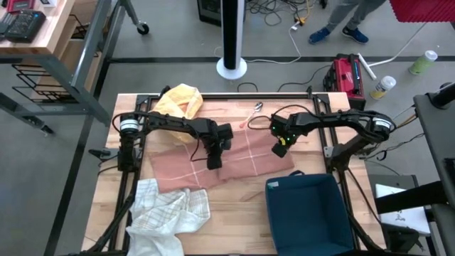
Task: Fold towel
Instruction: Fold the brown towel
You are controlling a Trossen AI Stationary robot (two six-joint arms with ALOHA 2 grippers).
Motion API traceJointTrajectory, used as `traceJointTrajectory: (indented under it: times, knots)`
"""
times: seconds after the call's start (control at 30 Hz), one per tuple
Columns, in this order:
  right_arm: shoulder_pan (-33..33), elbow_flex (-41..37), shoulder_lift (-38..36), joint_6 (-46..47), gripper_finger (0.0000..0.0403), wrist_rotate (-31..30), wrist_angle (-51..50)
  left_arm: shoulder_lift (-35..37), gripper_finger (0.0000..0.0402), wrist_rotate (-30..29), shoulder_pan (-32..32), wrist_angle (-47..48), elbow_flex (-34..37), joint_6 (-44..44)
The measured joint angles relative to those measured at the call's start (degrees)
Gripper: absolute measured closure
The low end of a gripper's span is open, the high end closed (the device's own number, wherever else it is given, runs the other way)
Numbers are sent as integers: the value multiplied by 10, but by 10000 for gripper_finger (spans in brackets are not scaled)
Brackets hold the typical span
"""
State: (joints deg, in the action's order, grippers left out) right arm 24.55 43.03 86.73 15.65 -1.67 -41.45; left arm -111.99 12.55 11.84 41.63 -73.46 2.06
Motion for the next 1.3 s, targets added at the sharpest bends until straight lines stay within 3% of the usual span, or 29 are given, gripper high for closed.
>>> traceJointTrajectory:
  times: [0.13, 0.37, 0.67, 0.97, 1.13, 1.3]
  knots:
    - [0, 0, 2, -2, 399, -43, -58, 4, 380, -2, 1, -24, 23, -3]
    - [1, -4, -61, 12, 397, -91, -111, 2, 379, -3, 0, -78, 23, -7]
    - [-1, -4, -160, 38, 400, -66, -1, 2, 380, -11, 0, -162, 0, 3]
    - [-17, -12, -91, 23, 402, -36, 37, 37, 380, -32, 2, -88, -29, 8]
    - [-11, -13, -60, 33, 401, -133, 27, 73, 380, -45, 2, -61, -8, 8]
    - [15, -4, -55, 32, 392, -144, 35, 88, 390, -55, 2, -76, 1, 7]
